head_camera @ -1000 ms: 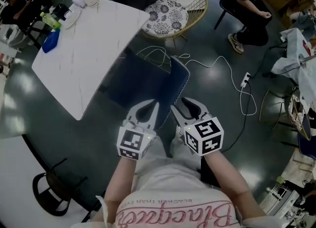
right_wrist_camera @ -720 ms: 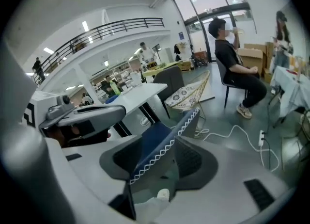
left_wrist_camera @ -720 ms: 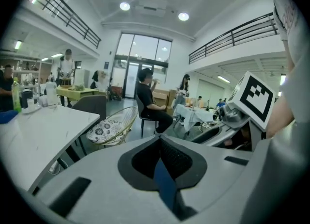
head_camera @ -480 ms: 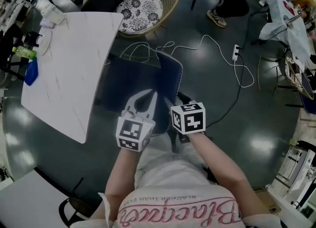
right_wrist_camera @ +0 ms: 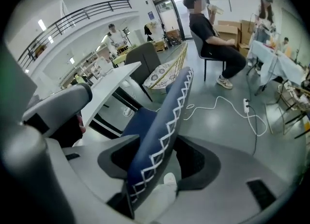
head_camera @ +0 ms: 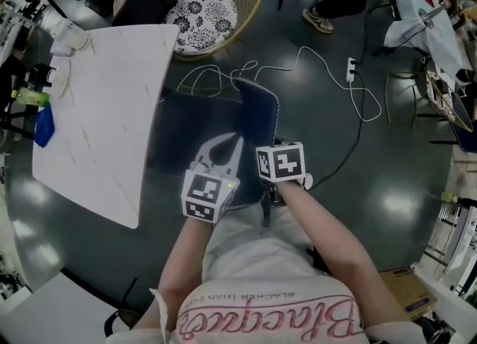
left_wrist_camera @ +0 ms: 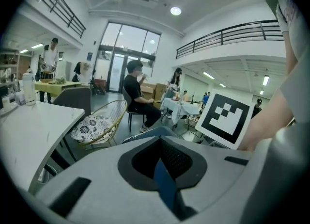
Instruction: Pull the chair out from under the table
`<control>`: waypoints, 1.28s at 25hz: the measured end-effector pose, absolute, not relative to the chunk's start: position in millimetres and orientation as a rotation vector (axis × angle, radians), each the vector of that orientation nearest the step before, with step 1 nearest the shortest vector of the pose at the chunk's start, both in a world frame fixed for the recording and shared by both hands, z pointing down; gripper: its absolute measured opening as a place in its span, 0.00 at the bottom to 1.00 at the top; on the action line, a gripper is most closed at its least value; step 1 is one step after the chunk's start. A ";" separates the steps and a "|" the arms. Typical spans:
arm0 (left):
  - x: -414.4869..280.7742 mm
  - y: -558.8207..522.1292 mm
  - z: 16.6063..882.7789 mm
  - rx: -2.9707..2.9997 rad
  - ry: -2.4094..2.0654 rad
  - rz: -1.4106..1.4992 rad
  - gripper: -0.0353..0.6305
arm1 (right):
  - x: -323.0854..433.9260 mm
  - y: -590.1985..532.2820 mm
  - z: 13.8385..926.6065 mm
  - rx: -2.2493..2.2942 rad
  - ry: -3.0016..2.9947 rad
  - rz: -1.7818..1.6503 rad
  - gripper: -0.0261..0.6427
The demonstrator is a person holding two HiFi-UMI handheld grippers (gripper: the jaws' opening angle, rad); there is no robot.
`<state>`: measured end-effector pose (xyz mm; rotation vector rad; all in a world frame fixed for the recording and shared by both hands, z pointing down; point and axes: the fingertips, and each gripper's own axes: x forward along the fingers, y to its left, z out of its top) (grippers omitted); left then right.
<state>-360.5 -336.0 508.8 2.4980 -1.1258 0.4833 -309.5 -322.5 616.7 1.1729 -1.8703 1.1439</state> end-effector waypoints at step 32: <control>-235.6 -280.8 502.4 2.453 -1.162 0.430 0.06 | -149.6 -269.0 597.0 1.439 -1.697 1.120 0.18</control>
